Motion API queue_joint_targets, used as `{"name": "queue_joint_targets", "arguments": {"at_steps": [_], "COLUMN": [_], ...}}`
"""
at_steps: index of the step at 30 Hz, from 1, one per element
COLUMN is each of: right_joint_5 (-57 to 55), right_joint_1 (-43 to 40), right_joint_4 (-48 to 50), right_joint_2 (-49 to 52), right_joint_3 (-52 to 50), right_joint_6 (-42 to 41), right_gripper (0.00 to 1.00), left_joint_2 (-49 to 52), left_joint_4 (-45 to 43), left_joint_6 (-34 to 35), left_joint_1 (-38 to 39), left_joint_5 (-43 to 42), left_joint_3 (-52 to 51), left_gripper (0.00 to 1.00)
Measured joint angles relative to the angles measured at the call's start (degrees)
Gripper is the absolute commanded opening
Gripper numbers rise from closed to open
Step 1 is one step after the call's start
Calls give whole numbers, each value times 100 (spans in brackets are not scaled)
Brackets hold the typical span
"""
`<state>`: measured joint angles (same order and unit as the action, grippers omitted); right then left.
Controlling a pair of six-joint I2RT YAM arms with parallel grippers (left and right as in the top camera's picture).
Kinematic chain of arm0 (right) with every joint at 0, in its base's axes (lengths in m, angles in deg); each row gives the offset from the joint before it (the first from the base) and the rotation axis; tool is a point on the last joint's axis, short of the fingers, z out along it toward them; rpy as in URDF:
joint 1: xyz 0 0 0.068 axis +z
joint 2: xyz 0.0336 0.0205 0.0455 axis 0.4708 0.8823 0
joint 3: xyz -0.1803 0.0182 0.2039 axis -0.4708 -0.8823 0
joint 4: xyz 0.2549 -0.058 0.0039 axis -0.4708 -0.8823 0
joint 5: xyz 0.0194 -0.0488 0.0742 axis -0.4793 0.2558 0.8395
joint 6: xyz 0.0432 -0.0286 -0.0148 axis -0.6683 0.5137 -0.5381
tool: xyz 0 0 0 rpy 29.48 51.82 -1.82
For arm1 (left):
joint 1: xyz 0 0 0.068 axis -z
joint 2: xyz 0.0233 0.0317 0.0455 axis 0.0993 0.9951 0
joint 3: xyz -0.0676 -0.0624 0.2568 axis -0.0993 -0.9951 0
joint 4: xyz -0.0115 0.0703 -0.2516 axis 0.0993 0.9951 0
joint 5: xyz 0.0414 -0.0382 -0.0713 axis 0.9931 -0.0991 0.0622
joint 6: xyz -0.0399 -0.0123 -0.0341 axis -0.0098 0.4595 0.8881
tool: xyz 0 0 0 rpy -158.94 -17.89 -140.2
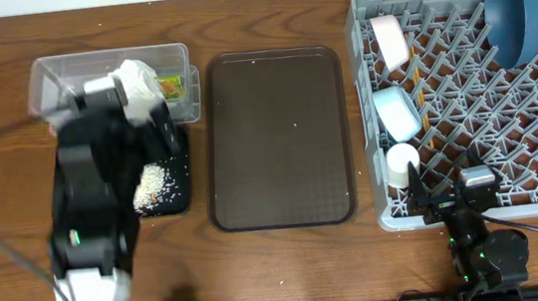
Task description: Sort waste into correct bins and load items into the dishwasher rack
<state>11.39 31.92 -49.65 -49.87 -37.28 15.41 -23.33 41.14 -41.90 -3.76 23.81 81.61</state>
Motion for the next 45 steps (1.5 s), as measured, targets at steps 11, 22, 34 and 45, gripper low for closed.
{"name": "queue_joint_targets", "arguments": {"at_steps": [11,22,34,45], "right_joint_5": [-2,-2,-2,-2], "right_joint_1": [0,0,0,0], "right_joint_4": [4,2,2,4], "right_joint_2": [0,-2,-2,-2], "right_joint_3": [0,0,0,0], "right_joint_6": [0,0,0,0], "right_gripper": [99,99,99,99], "left_joint_2": [-2804,-4603,-5261,-5268], "left_joint_4": [-1539,-1567,-1657,-1659], "left_joint_6": [-188,-192,-201,-210], "left_joint_1": [0,0,0,0], "left_joint_5": [-35,116,184,184], "left_joint_3": [-3335,-4669,-4833,-4833], "left_gripper": [92,91,91,92]}}
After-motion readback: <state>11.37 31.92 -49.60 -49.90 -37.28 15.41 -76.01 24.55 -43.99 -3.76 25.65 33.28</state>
